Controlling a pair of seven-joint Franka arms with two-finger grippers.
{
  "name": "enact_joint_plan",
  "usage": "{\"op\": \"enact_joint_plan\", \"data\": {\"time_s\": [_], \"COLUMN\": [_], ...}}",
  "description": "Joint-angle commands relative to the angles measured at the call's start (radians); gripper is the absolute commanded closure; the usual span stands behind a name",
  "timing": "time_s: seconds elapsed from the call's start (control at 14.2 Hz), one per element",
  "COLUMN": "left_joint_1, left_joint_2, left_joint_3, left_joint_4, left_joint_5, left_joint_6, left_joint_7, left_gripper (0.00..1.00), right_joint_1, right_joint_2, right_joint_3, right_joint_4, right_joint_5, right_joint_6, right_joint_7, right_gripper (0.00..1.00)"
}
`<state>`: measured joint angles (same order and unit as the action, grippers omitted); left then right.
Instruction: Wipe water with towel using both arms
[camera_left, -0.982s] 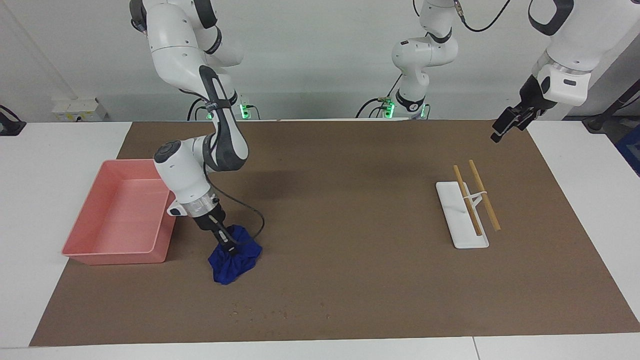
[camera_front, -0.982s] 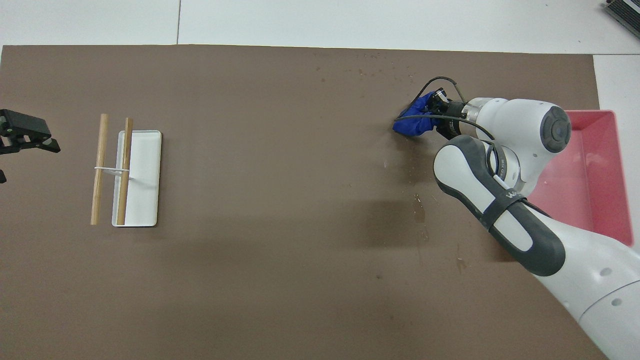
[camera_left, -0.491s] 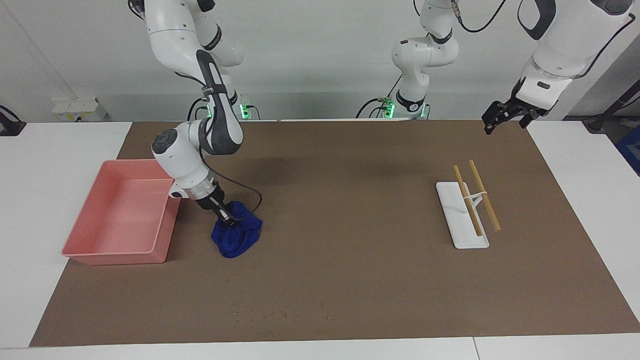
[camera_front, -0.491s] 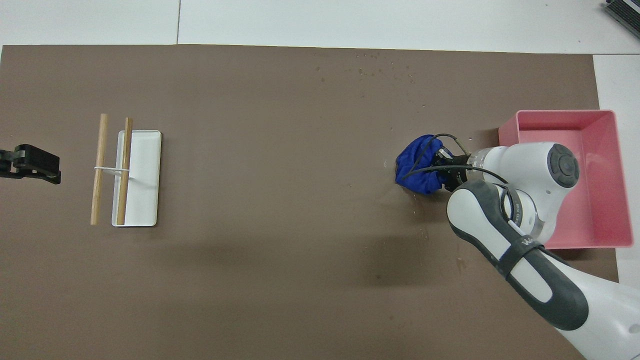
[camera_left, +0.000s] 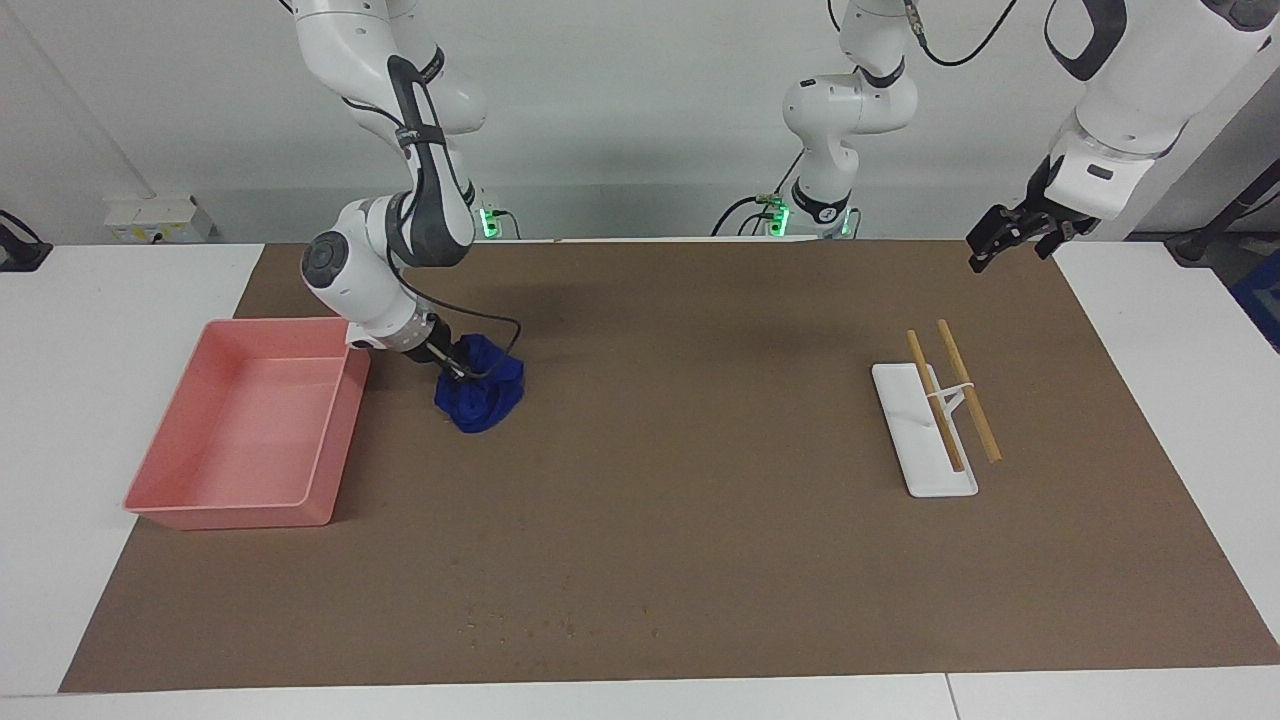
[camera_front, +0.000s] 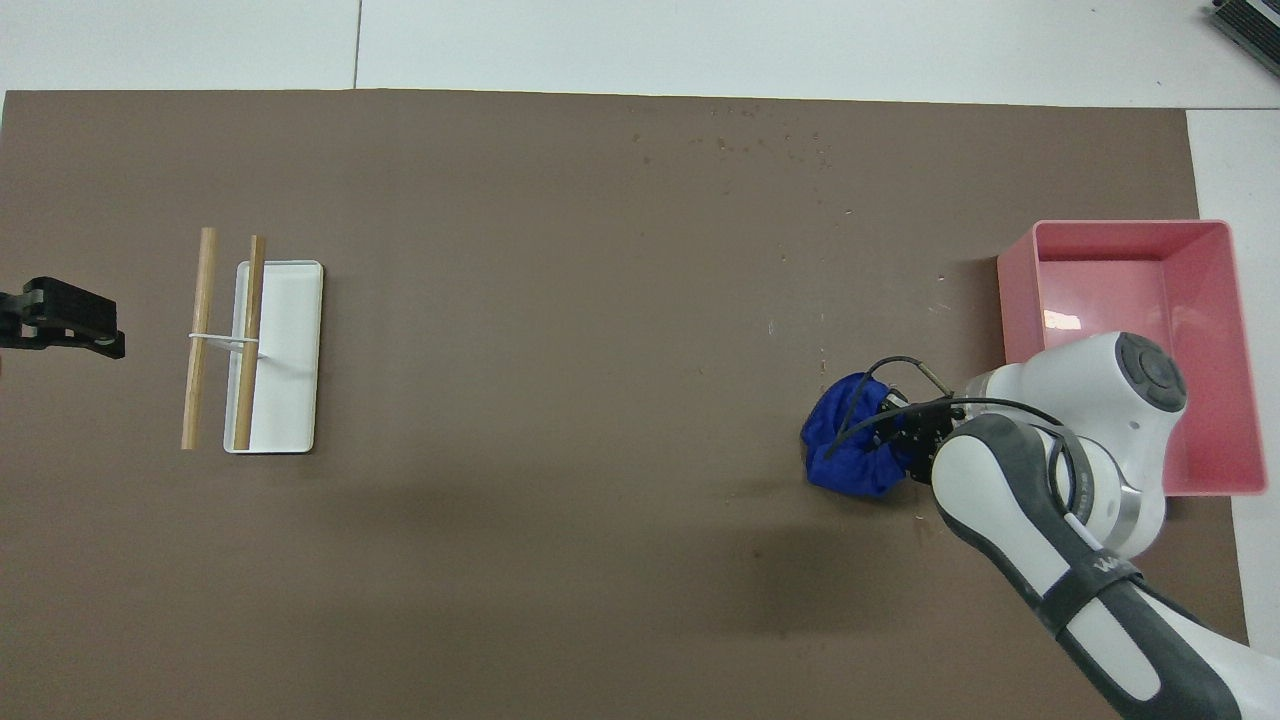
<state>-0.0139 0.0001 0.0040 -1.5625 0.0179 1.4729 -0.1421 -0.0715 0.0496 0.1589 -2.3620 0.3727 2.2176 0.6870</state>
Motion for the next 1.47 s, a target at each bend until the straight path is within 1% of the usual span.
{"op": "enact_joint_plan", "data": {"time_s": [0.0, 0.14, 0.28, 0.42, 0.56, 0.7, 0.84, 0.98, 1.12, 1.19, 1.26, 1.4], "left_joint_1": [-0.037, -0.04, -0.038, -0.037, -0.038, -0.037, -0.032, -0.037, -0.038, -0.038, -0.038, -0.038], "left_joint_2": [-0.017, -0.023, -0.025, -0.025, -0.025, -0.025, -0.025, -0.025, -0.023, -0.023, -0.023, -0.023], "left_joint_3": [0.025, 0.027, 0.025, 0.025, 0.025, 0.025, 0.025, 0.024, 0.024, 0.024, 0.024, 0.024], "left_joint_4": [-0.03, -0.039, -0.039, -0.039, -0.039, -0.039, -0.04, -0.044, -0.047, -0.045, -0.045, -0.045], "left_joint_5": [-0.013, -0.013, -0.013, -0.013, -0.016, -0.018, -0.019, -0.019, -0.019, -0.019, -0.019, -0.019], "left_joint_6": [0.029, 0.03, 0.029, 0.027, 0.03, 0.029, 0.032, 0.061, 0.064, 0.066, 0.066, 0.066], "left_joint_7": [-0.03, -0.03, -0.028, -0.027, -0.028, -0.028, -0.028, -0.034, -0.037, -0.037, -0.036, -0.028], "left_gripper": [0.0, 0.0, 0.0, 0.0, 0.0, 0.0, 0.0, 0.0, 0.0, 0.0, 0.0, 0.0], "right_joint_1": [-0.054, -0.088, -0.103, -0.105, -0.096, -0.087, -0.047, 0.002, 0.033, 0.033, 0.033, 0.019], "right_joint_2": [-0.112, -0.154, -0.171, -0.169, -0.171, -0.162, -0.137, -0.111, -0.094, -0.103, -0.114, -0.145], "right_joint_3": [0.011, 0.01, 0.01, 0.01, 0.013, 0.018, 0.018, 0.019, 0.019, 0.019, 0.016, 0.008], "right_joint_4": [-0.157, -0.204, -0.237, -0.235, -0.229, -0.212, -0.174, -0.139, -0.073, -0.035, 0.007, 0.116], "right_joint_5": [-0.008, -0.008, -0.009, -0.014, -0.015, -0.014, -0.006, 0.0, 0.0, 0.0, -0.001, -0.018], "right_joint_6": [-0.05, -0.09, -0.095, -0.095, -0.096, -0.073, -0.05, 0.0, 0.004, -0.013, -0.06, -0.204], "right_joint_7": [-0.088, -0.156, -0.24, -0.312, -0.311, -0.308, -0.285, -0.21, -0.144, -0.124, -0.119, -0.118], "right_gripper": [1.0, 1.0, 1.0, 1.0, 1.0, 1.0, 1.0, 1.0, 1.0, 1.0, 1.0, 1.0]}}
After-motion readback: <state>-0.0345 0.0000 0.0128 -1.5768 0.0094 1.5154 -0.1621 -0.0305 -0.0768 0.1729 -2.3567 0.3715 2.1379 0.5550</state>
